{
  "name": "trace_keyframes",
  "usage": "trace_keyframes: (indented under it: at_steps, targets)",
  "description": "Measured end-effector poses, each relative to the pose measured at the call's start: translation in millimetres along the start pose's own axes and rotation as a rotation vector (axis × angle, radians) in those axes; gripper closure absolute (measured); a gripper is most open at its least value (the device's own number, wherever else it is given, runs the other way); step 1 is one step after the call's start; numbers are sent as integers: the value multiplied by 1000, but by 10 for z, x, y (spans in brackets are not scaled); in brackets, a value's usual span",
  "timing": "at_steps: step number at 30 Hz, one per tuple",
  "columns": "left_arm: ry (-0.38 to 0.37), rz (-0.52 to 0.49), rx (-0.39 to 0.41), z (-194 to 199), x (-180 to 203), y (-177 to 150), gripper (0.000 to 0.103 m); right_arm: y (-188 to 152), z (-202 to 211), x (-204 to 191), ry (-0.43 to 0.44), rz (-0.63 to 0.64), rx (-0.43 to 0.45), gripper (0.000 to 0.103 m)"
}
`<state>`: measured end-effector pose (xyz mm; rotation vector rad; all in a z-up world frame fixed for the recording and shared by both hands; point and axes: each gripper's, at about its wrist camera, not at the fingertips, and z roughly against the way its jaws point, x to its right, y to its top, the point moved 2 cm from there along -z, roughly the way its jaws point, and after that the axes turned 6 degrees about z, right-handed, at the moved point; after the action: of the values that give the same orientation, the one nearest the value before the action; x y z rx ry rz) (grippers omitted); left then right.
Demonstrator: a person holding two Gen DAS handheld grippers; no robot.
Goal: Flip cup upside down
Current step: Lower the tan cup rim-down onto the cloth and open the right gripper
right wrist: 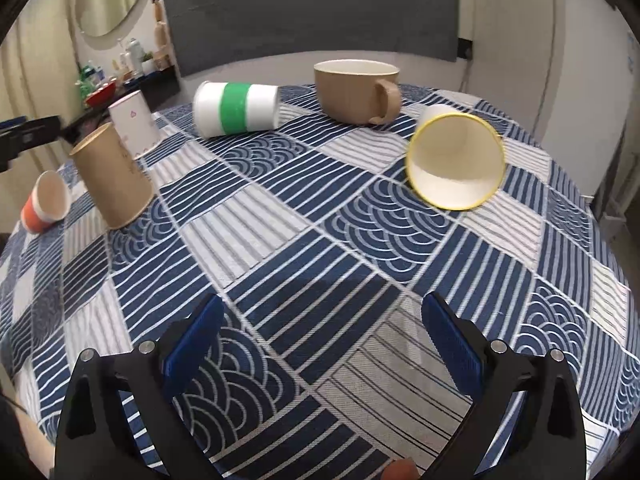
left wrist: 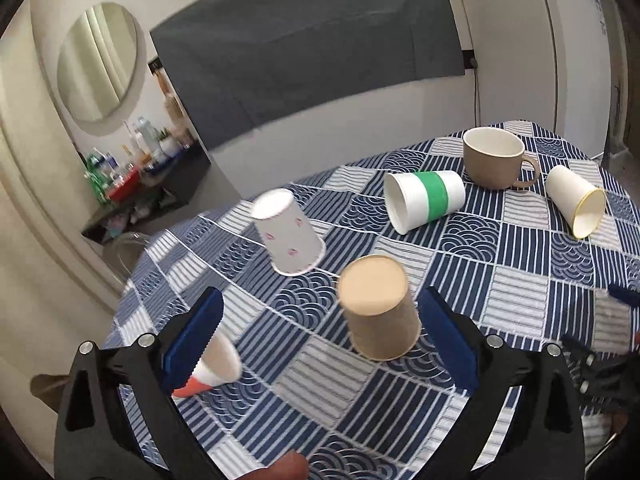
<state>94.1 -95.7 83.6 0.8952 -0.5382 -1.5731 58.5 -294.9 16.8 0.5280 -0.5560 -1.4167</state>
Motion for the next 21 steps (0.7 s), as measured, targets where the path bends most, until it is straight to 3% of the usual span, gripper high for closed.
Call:
trace_keyframes:
  at_steps: [4, 10, 14, 18, 21]
  targets:
    - [36, -41, 15, 93, -94, -131, 6, 0, 5, 52, -6, -26, -7, 8]
    - [27, -37, 9, 143, -194, -437, 6, 58, 186, -12, -11, -11, 36, 8]
    - [4, 14, -26, 95, -294, -637, 6, 126, 338, -180, -15, 29, 78, 8]
    - [-61, 103, -89, -50, -453, -838, 6, 167, 440, -354, -12, 49, 113, 8]
    - [-101, 181, -94, -109, -578, -951, 6, 181, 478, -499, 5, 68, 134, 8]
